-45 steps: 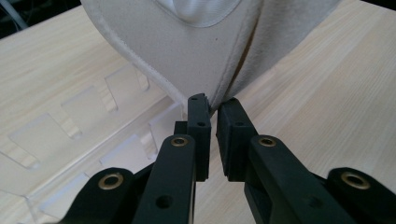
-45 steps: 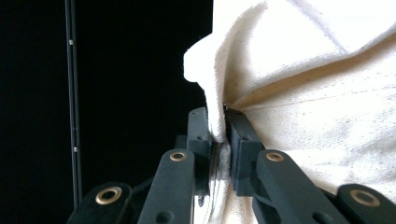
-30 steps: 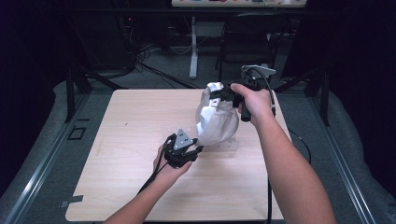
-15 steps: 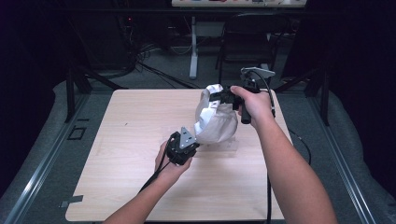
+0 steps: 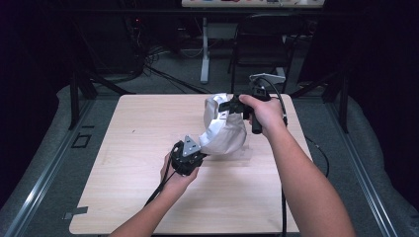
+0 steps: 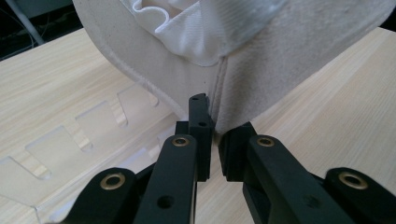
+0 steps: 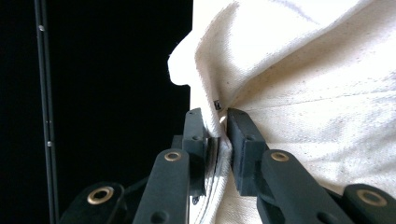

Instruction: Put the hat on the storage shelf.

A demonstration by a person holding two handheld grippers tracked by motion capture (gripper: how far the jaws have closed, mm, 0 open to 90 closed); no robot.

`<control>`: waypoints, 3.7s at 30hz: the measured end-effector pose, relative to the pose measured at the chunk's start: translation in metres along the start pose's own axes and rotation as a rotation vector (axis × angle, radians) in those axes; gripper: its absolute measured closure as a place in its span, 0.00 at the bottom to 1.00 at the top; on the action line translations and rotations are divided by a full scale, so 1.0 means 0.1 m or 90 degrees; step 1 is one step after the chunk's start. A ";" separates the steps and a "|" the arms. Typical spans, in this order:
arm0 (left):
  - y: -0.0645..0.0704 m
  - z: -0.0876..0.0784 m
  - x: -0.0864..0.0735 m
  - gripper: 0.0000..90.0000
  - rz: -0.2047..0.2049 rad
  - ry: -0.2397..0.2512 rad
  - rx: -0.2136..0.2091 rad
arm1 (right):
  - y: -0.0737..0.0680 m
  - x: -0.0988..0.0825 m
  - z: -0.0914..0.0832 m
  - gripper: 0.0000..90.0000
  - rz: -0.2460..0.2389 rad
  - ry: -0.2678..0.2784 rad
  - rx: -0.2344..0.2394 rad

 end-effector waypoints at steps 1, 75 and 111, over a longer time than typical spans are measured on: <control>0.00 0.00 -0.02 0.95 0.001 -0.002 0.001 | 0.02 -0.01 0.00 0.87 -0.003 -0.010 -0.005; -1.22 -0.70 -1.05 0.53 -0.171 -0.064 0.063 | 0.51 -0.71 -0.84 0.57 -0.173 0.021 -0.136; -1.11 -0.55 -1.18 0.53 -0.128 -0.089 0.061 | 1.74 -1.44 -0.58 0.55 -0.315 0.010 -0.248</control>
Point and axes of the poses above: each handheld gripper's, and its own axes: z roughly forward along the jaws, x roughly out of its top, y roughly to its right, the point moved 8 cm from there along z, roughly forward along the jaws, and after that the axes turned 15 degrees about x, right-handed, at the moved point
